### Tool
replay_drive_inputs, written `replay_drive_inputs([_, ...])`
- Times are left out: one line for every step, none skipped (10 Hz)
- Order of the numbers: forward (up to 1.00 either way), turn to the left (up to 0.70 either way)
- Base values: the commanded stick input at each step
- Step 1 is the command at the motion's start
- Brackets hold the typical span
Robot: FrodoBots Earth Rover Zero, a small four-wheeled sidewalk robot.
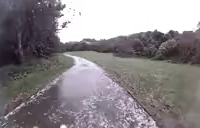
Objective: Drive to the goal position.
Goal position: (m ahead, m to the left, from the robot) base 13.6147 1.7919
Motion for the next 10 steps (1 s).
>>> replay_drive_inputs([1.0,0.1])
replay_drive_inputs([1.0,0.27])
replay_drive_inputs([1.0,0.27])
replay_drive_inputs([1.0,0.27])
replay_drive_inputs([1.0,0.1])
replay_drive_inputs([1.0,0.0])
replay_drive_inputs([1.0,0.0])
replay_drive_inputs([1.0,0.0])
replay_drive_inputs([1.0,0.0])
replay_drive_inputs([1.0,0.0])
